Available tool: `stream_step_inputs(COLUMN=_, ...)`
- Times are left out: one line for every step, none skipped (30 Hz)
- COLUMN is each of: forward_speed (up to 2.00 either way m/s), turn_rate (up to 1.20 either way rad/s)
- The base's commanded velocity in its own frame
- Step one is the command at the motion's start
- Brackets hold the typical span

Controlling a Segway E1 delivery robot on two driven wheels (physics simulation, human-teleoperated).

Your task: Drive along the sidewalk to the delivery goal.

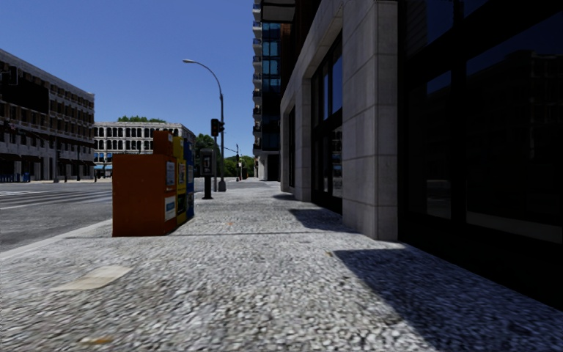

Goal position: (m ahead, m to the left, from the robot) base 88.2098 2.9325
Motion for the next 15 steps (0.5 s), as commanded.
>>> stream_step_inputs(forward_speed=2.00, turn_rate=0.00)
stream_step_inputs(forward_speed=2.00, turn_rate=0.00)
stream_step_inputs(forward_speed=2.00, turn_rate=0.00)
stream_step_inputs(forward_speed=2.00, turn_rate=0.00)
stream_step_inputs(forward_speed=2.00, turn_rate=0.00)
stream_step_inputs(forward_speed=2.00, turn_rate=0.00)
stream_step_inputs(forward_speed=2.00, turn_rate=0.00)
stream_step_inputs(forward_speed=2.00, turn_rate=0.00)
stream_step_inputs(forward_speed=2.00, turn_rate=0.00)
stream_step_inputs(forward_speed=2.00, turn_rate=0.00)
stream_step_inputs(forward_speed=2.00, turn_rate=0.00)
stream_step_inputs(forward_speed=2.00, turn_rate=0.00)
stream_step_inputs(forward_speed=2.00, turn_rate=0.00)
stream_step_inputs(forward_speed=2.00, turn_rate=0.00)
stream_step_inputs(forward_speed=2.00, turn_rate=0.00)
